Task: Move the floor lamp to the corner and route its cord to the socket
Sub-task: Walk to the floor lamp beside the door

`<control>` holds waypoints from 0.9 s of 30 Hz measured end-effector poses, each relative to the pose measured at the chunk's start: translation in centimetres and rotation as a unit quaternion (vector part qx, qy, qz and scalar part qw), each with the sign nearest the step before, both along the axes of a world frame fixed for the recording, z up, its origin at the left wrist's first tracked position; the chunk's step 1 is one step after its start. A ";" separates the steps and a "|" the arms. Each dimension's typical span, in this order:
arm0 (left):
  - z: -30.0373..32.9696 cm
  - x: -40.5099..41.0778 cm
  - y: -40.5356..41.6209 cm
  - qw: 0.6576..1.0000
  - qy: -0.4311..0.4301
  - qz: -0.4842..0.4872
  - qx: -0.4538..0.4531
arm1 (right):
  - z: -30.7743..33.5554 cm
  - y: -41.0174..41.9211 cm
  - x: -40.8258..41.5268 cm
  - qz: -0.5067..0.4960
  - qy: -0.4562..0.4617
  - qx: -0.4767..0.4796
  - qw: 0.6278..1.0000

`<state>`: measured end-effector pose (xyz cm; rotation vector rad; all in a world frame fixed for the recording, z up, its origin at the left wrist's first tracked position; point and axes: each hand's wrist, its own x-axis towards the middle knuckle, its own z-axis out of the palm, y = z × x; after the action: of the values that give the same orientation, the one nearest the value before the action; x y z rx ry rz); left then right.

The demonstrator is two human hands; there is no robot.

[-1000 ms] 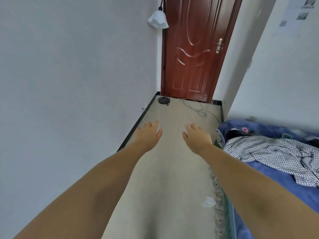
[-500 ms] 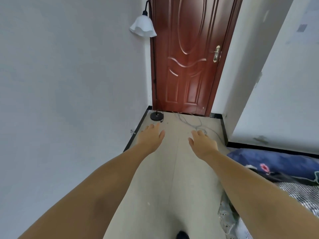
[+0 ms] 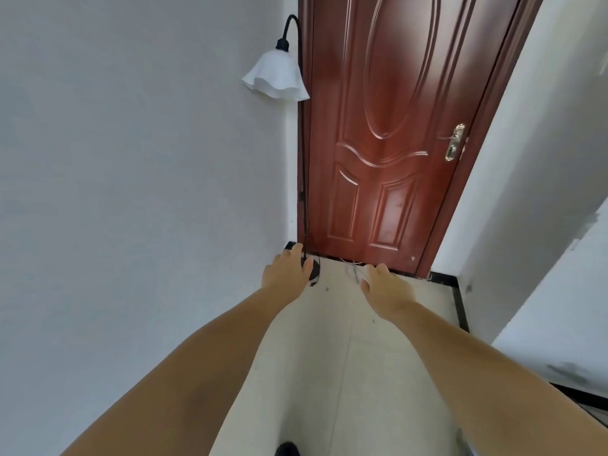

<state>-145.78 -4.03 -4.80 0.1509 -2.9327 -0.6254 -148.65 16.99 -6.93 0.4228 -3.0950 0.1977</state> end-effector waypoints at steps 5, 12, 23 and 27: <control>-0.2 -15.2 -2.3 1.000 -0.011 -0.013 -0.012 | -0.2 -2.1 -14.6 -0.013 -0.001 -0.008 1.000; 2.1 -35.0 -4.3 1.000 -0.004 -0.012 0.019 | 0.7 -3.2 -32.2 -0.023 -0.005 -0.026 0.999; -4.0 -60.4 -5.7 0.992 -0.063 0.083 0.068 | -4.5 -5.2 -60.6 0.067 -0.073 -0.023 0.995; -6.4 -67.3 -7.0 0.984 -0.086 0.124 0.092 | -6.0 -6.7 -69.3 0.078 -0.100 -0.024 0.992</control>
<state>-213.07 -11.03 -11.20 0.6084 -2.9406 -0.8805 -217.94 10.29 -12.90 0.6841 -3.2439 0.3360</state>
